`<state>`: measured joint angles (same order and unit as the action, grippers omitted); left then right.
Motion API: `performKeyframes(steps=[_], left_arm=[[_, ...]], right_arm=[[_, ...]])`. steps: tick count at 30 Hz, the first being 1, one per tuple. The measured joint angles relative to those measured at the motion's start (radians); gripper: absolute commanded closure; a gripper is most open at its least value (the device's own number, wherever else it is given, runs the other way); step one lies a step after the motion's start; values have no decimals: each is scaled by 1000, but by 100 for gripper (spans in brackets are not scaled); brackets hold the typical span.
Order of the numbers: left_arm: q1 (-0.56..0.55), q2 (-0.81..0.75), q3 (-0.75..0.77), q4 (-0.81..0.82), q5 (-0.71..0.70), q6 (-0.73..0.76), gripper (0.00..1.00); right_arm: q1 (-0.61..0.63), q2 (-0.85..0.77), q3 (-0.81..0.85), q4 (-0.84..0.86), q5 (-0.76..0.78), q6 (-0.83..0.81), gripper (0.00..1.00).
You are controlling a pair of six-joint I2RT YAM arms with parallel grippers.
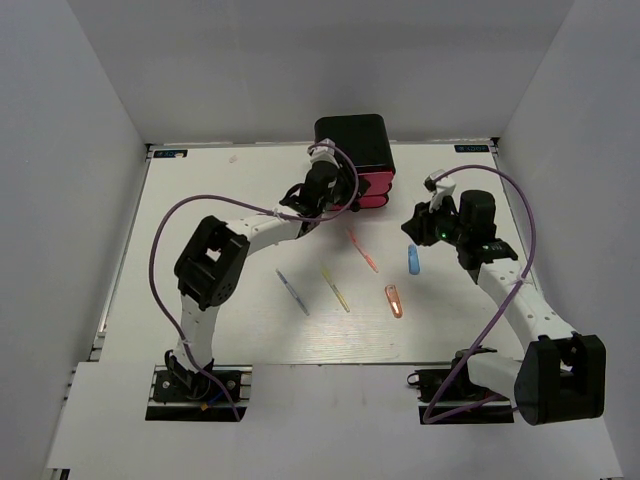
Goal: Sort the stationery into containers
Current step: Close the drawer, then open the drawer
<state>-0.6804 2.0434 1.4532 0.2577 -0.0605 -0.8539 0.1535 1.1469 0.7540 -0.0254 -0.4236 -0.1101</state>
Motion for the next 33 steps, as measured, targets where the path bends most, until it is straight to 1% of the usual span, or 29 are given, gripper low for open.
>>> performKeyframes(steps=[9, 13, 16, 17, 21, 25, 27, 28, 32, 33], left_arm=[[6, 40, 55, -11, -41, 1, 51], [6, 49, 70, -19, -47, 4, 48], [6, 53, 76, -24, -50, 5, 45], [6, 55, 79, -25, -49, 6, 45], [6, 57, 80, -25, -48, 8, 45], [6, 53, 60, 0, -33, 42, 45], [6, 38, 22, 9, -27, 52, 42], [6, 28, 2, 13, -22, 57, 36], [6, -13, -69, 4, -18, 82, 31], [6, -20, -81, 1, -18, 85, 31]], right_arm=[[-15, 0, -18, 7, -10, 3, 62], [-17, 0, -18, 7, -24, 3, 58], [-17, 0, -20, 8, -37, 3, 58], [-17, 0, -23, 10, -40, 3, 57], [-21, 0, -32, 13, -52, 2, 57], [-23, 0, -32, 13, -55, 1, 57], [-23, 0, -32, 14, -55, 1, 57], [-23, 0, -33, 14, -56, 2, 57], [-23, 0, -40, 22, -60, 2, 57], [-23, 0, -43, 23, -62, 2, 57]])
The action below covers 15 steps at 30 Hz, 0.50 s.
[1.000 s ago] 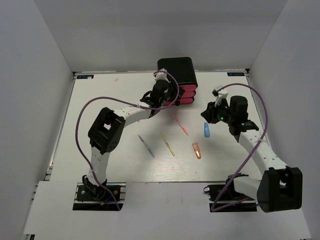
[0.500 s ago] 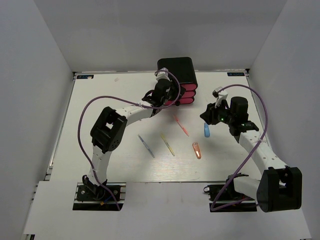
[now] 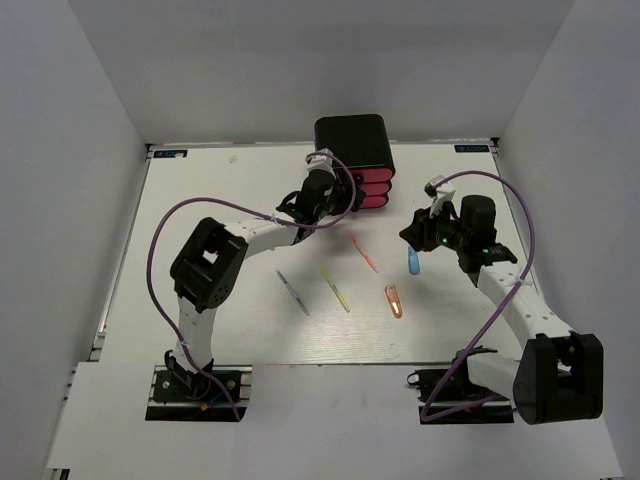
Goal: Sort the stationery into containers
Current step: Open the drawer
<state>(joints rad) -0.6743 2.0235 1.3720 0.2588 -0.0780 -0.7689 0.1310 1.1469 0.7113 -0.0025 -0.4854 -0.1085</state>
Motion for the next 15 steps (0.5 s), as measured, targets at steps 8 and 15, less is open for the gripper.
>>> performKeyframes(steps=[8, 15], left_arm=[[-2, -10, -23, -6, -14, 21, 30], [-2, 10, -2, -5, -33, 29, 33]], right_arm=[[0, 0, -5, 2, -8, 0, 57], [-1, 0, -6, 2, -8, -2, 56]])
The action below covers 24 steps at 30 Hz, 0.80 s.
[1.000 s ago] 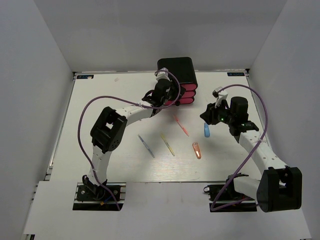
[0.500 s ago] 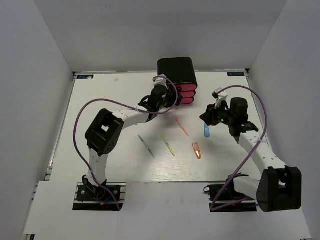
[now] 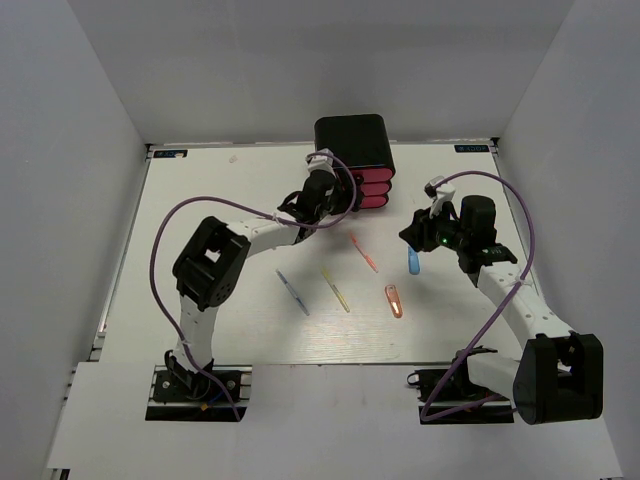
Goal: Sort the stationery into containers
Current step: Open the drawer
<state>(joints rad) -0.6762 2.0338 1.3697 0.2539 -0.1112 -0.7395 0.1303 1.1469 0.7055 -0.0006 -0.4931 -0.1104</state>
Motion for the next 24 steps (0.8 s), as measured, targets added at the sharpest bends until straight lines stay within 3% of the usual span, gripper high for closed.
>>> performKeyframes(steps=[20, 24], left_arm=[[-1, 92, 70, 25, -47, -14, 42], [-3, 102, 74, 41, -56, -34, 52]], right_arm=[[-7, -21, -18, 1, 0, 3, 56], [-9, -26, -27, 3, 0, 3, 56]])
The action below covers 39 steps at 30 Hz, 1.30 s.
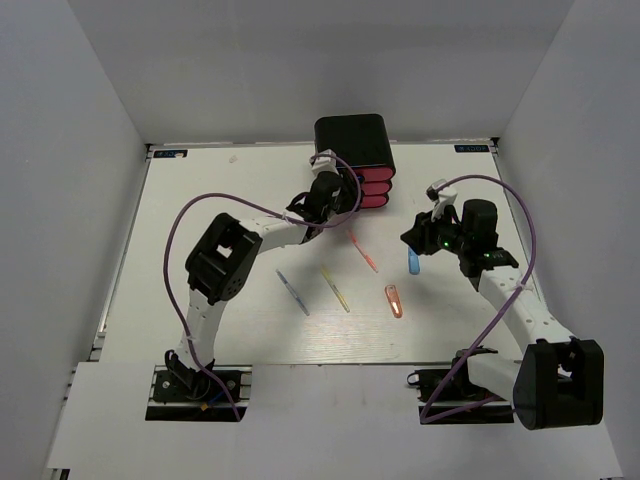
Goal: Sort the stationery into containers
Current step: Open the drawer
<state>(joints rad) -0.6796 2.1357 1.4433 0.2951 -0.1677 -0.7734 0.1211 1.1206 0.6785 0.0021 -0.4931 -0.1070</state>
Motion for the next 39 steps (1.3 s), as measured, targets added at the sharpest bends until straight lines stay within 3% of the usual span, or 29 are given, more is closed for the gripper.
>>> performKeyframes(steps=[5, 14, 23, 30, 39], left_arm=[[-5, 1, -1, 9, -8, -13, 64], [-12, -54, -140, 128, -5, -37, 70], [-42, -155, -282, 150, 0, -57, 68], [-58, -194, -320, 118, 3, -68, 33], [-60, -233, -352, 18, 7, -81, 25]], right_arm=[[-3, -2, -6, -1, 0, 0, 56], [-3, -4, -17, 0, -1, -3, 54], [-3, -6, -23, -2, -8, -1, 52], [-3, -5, -23, -10, 4, -1, 50], [-3, 113, -15, -105, 89, -4, 46]])
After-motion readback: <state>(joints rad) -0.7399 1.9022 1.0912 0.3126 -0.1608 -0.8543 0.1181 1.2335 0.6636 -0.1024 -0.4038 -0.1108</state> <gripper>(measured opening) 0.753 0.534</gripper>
